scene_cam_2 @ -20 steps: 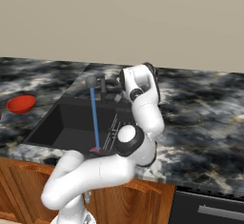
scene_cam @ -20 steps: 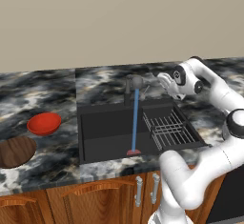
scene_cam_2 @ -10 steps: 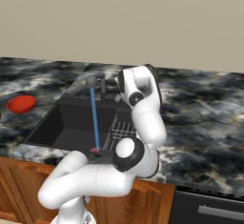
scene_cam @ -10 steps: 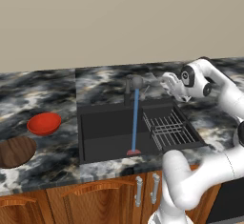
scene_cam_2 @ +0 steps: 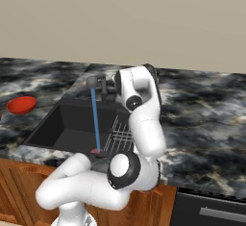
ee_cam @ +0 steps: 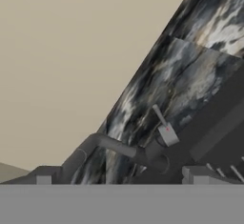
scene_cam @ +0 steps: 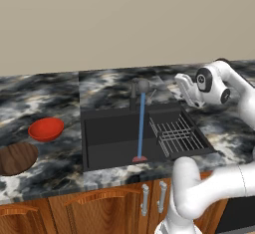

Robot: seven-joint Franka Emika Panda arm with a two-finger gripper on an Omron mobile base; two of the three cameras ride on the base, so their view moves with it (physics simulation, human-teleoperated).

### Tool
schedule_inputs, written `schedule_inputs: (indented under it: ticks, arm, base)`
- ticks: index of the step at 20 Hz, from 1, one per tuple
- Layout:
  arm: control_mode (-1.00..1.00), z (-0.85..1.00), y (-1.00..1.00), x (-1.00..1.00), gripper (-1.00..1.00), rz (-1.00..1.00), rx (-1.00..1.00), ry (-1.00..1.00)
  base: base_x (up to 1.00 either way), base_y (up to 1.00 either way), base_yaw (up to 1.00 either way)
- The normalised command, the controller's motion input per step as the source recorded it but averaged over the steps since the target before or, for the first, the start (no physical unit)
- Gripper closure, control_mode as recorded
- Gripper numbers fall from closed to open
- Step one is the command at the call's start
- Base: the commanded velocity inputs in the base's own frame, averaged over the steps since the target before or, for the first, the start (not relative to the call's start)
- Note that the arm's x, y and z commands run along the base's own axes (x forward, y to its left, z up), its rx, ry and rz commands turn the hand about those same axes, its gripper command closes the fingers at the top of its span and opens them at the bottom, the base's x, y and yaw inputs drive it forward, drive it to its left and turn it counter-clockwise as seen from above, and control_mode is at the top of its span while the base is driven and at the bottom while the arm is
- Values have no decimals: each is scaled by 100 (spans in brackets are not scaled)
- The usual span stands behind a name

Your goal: Rinse each bowl for a few seconds and place them down in the sink or on the counter.

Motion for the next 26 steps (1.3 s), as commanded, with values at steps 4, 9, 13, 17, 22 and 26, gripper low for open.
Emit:
schedule_inputs:
  ticks: [4, 9, 13, 17, 22, 26]
  arm:
    - [-100, 35, -8, -58, -100, 2, 4, 5]
    - [-100, 30, -1, -58, -100, 2, 3, 7]
    - [-100, 31, 0, -55, -100, 3, 3, 10]
    - [-100, 34, 0, -50, -100, 5, 1, 9]
    - [-100, 36, 3, -47, -100, 8, -5, 5]
    - [-100, 34, 4, -45, -100, 10, -10, 4]
  base:
    - [0, 0, 0]
    - [0, 0, 0]
    - [0, 0, 0]
    - [0, 0, 0]
    - [0, 0, 0]
    - [0, 0, 0]
